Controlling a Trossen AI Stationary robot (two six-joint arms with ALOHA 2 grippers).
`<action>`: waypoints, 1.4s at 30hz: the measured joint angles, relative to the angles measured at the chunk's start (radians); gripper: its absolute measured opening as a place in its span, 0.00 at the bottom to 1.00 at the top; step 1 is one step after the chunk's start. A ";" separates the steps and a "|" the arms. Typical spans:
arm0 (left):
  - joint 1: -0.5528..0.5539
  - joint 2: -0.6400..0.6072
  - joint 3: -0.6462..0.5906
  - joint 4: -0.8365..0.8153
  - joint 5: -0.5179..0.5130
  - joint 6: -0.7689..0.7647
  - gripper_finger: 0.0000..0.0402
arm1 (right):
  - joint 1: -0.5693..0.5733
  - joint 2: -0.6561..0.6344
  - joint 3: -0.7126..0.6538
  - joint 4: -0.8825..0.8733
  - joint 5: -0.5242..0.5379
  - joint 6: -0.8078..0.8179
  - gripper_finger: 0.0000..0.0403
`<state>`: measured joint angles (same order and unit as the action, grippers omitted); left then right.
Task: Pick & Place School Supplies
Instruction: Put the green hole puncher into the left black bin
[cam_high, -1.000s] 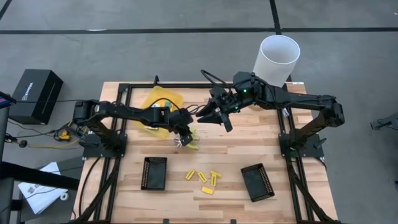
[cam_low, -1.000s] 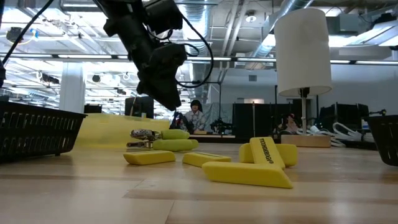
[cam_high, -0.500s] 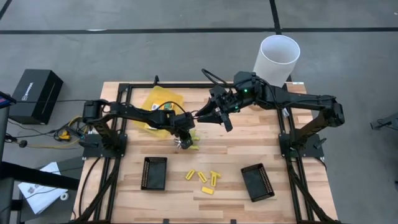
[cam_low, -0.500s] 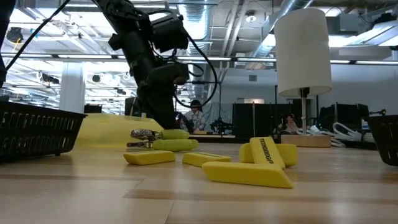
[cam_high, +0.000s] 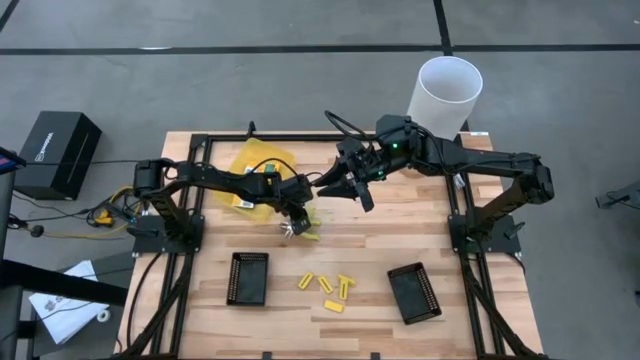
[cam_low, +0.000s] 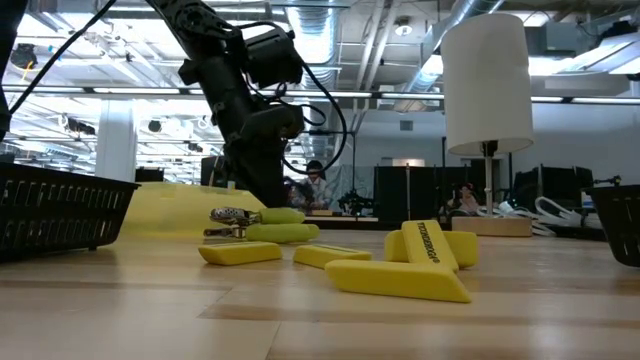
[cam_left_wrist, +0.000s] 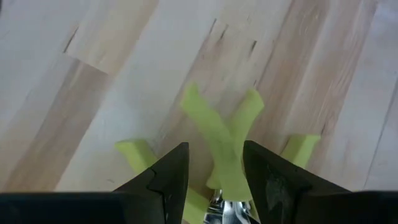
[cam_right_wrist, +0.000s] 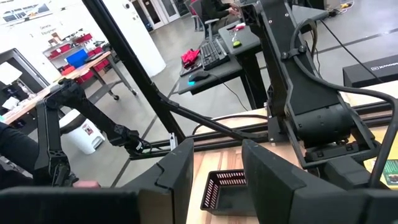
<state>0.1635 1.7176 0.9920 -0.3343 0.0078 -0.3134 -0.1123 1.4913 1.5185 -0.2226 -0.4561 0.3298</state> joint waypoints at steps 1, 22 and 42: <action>0.000 0.000 0.000 0.001 0.000 0.000 0.37 | 0.000 0.000 0.000 0.000 0.000 0.000 0.32; 0.002 0.101 0.002 0.021 0.092 -0.029 0.14 | 0.001 0.000 0.000 0.025 -0.001 0.010 0.32; 0.063 -0.064 0.001 0.028 0.109 -0.043 0.10 | -0.001 0.000 0.000 0.037 -0.015 0.002 0.32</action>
<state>0.2260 1.6531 0.9932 -0.3065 0.1169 -0.3561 -0.1135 1.4914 1.5185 -0.1855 -0.4709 0.3318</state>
